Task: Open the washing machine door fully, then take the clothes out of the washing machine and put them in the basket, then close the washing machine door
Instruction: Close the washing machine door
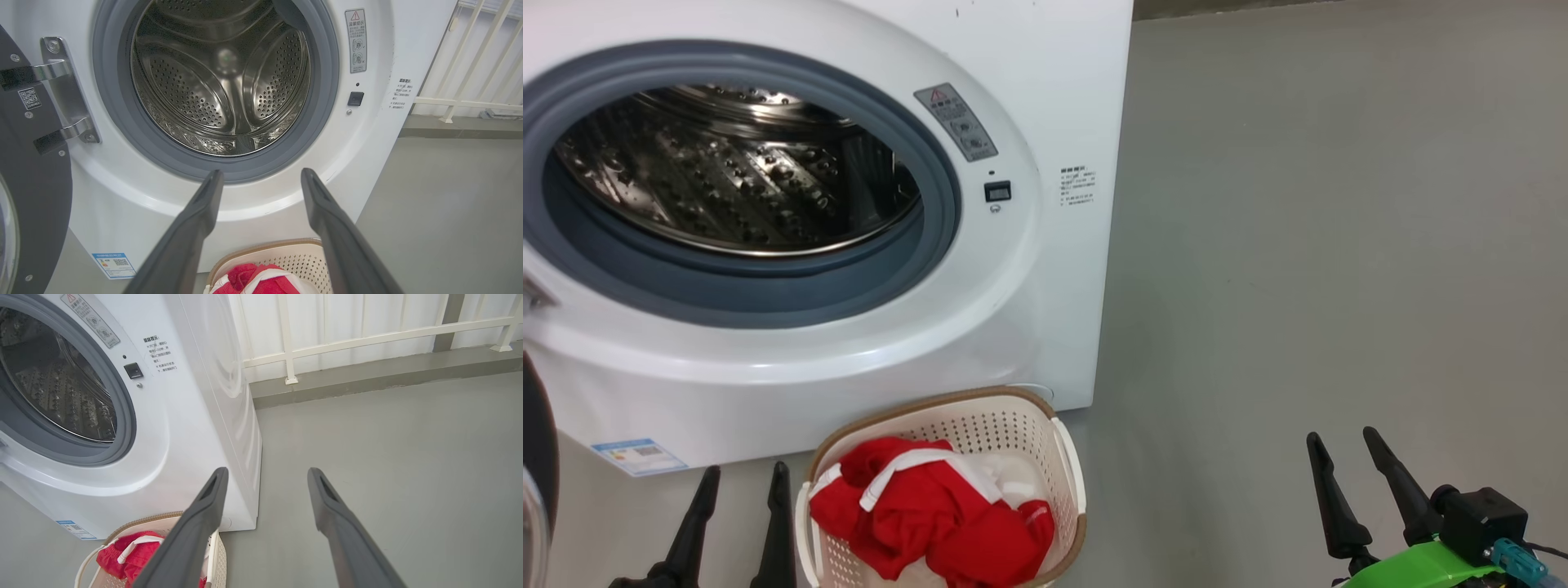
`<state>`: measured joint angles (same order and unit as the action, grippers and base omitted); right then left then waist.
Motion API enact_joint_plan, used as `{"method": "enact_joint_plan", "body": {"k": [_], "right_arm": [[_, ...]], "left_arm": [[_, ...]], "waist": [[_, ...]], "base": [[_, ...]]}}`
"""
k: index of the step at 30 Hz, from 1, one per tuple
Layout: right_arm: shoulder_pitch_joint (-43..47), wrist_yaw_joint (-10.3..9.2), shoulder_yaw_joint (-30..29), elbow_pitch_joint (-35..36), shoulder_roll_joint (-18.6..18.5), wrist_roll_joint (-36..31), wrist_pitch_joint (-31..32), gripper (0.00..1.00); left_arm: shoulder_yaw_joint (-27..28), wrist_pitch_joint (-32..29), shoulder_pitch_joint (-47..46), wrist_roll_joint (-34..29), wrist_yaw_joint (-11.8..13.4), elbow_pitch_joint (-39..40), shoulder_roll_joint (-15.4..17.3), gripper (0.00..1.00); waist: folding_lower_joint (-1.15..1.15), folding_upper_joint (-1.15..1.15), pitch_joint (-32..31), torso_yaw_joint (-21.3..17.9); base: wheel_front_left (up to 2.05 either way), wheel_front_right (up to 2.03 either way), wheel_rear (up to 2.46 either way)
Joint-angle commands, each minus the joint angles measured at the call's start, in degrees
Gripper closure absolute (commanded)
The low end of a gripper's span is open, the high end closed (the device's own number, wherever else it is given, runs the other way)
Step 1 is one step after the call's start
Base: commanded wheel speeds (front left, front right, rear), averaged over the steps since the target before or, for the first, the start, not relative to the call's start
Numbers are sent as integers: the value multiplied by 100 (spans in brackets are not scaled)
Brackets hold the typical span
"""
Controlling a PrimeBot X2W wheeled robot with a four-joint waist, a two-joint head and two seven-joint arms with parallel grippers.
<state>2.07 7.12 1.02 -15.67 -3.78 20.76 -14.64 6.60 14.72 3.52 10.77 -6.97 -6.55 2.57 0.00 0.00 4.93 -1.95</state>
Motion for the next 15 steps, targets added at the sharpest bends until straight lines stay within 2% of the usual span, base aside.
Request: {"method": "enact_joint_plan", "body": {"k": [1,15], "right_arm": [[-164,36,130,133,-89,-41,-36,0],[-152,36,117,146,-101,-29,-36,0]], "left_arm": [[164,28,-211,32,58,134,31,0],[146,28,-212,57,88,125,31,0]], "waist": [[0,0,-2,2],[0,0,24,51]], "base": [[-101,99,2],[-99,98,2]]}}
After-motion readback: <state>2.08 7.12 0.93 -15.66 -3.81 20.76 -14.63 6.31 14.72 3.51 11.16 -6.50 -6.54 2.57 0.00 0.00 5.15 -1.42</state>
